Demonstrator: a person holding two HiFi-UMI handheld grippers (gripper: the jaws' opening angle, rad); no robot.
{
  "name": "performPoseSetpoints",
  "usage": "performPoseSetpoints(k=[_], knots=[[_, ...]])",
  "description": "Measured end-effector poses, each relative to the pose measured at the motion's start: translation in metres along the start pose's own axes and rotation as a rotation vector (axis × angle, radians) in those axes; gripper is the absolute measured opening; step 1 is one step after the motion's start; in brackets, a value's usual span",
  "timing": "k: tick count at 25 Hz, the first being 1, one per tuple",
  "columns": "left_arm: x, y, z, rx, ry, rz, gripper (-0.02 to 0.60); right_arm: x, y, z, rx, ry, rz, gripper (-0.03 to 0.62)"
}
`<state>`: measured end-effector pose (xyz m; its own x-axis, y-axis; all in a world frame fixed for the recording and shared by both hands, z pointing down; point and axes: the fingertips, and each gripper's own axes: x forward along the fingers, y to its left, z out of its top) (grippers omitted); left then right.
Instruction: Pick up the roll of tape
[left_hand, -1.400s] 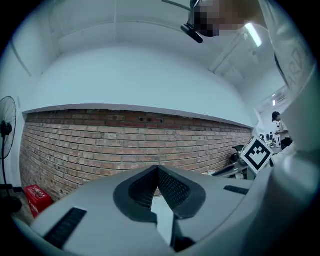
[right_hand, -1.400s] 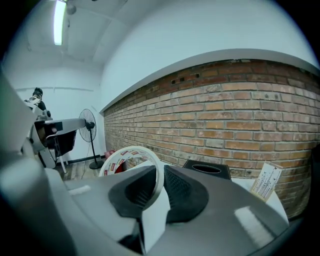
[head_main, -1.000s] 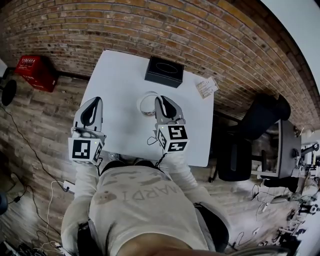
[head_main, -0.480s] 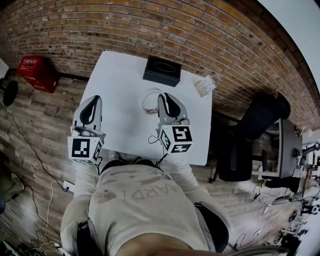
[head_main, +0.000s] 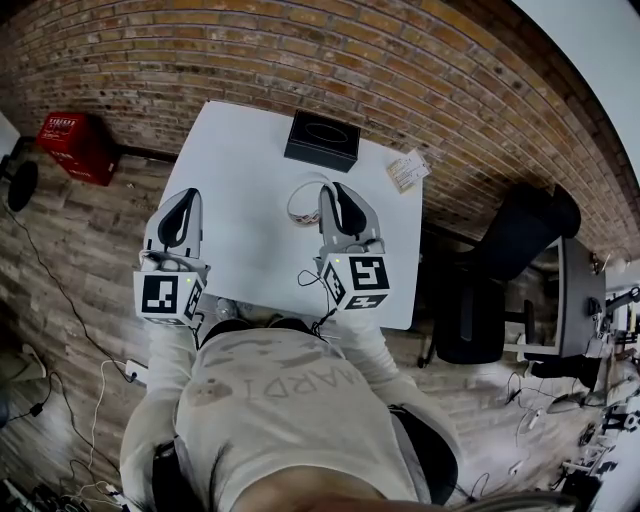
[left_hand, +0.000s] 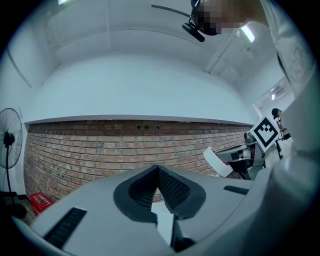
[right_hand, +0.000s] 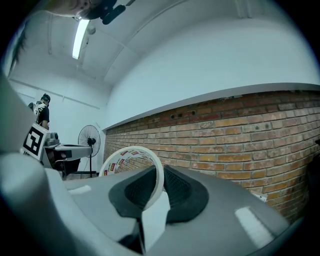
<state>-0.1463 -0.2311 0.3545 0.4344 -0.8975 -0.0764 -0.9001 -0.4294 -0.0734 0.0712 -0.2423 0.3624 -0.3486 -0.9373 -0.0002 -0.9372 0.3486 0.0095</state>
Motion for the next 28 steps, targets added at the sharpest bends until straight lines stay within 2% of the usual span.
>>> performPoseSetpoints(k=[12,28], knots=[[-0.005,-0.008,0.003,-0.008,-0.015,0.02,0.006,-0.017,0.0,0.016,-0.011,-0.072,0.017,0.058],[-0.007,-0.023,0.007,0.001,-0.011,0.022,0.006,-0.025,-0.008,0.016,0.01,-0.094,0.025,0.06]])
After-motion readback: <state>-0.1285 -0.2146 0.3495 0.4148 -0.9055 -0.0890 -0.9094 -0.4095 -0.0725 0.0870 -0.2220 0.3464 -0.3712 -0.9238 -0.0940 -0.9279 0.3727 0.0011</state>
